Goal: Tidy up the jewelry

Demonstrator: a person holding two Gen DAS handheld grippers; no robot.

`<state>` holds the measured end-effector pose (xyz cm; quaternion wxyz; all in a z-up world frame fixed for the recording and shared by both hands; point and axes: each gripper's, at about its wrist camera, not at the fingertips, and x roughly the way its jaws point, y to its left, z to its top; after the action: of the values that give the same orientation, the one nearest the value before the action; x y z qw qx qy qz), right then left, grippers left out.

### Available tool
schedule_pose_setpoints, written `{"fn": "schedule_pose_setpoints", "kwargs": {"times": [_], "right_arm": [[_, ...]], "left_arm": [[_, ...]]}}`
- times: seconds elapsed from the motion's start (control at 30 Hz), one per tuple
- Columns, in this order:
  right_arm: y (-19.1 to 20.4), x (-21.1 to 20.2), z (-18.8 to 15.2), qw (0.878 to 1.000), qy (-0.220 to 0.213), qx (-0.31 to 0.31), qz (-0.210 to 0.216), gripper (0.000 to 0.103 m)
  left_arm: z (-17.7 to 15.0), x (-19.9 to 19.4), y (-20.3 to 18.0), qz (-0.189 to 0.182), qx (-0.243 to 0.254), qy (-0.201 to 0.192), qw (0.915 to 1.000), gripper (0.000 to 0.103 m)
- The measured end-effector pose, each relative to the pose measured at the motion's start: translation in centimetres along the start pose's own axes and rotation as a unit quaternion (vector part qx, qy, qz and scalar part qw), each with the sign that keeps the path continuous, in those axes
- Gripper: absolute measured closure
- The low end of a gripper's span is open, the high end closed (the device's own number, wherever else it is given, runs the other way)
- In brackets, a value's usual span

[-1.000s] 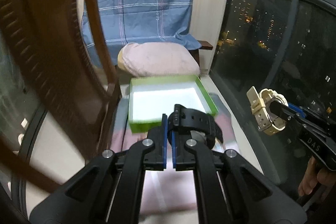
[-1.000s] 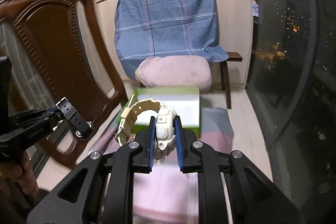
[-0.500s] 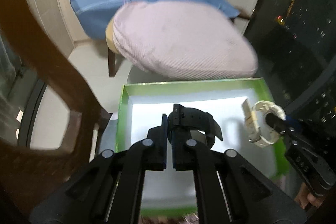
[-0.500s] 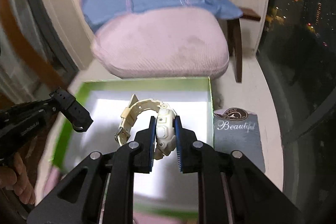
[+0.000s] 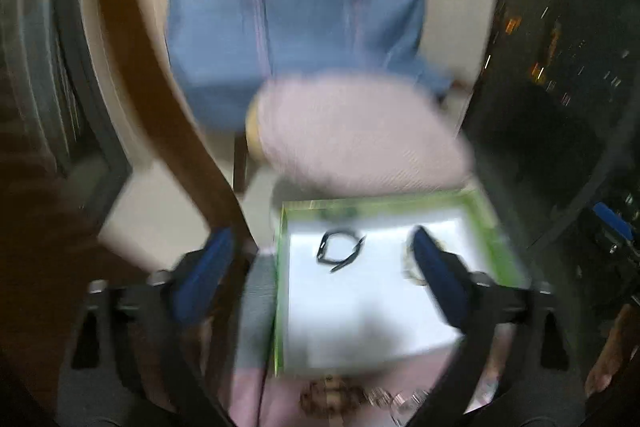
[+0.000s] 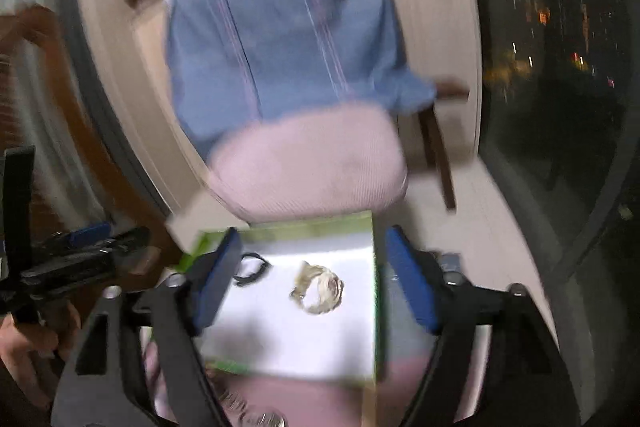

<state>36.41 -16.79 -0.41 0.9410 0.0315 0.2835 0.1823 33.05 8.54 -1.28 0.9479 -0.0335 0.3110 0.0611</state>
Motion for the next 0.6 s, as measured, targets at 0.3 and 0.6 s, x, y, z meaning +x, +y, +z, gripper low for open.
{"fn": "schedule_pose_setpoints", "kwargs": {"times": [0.3,0.6], "right_arm": [[3.4,-22.1,-8.8,0.994,-0.077,-0.064,-0.045,0.010],[6.3,-27.8,-16.2,0.994,-0.039,-0.081,-0.060,0.010]], "left_arm": [[-13.6,-23.1,-1.4,-0.022,0.012,-0.090,0.9957,0.003],[-20.4,-30.5,-2.5,-0.011,-0.021,-0.068,0.9974,0.003]]}}
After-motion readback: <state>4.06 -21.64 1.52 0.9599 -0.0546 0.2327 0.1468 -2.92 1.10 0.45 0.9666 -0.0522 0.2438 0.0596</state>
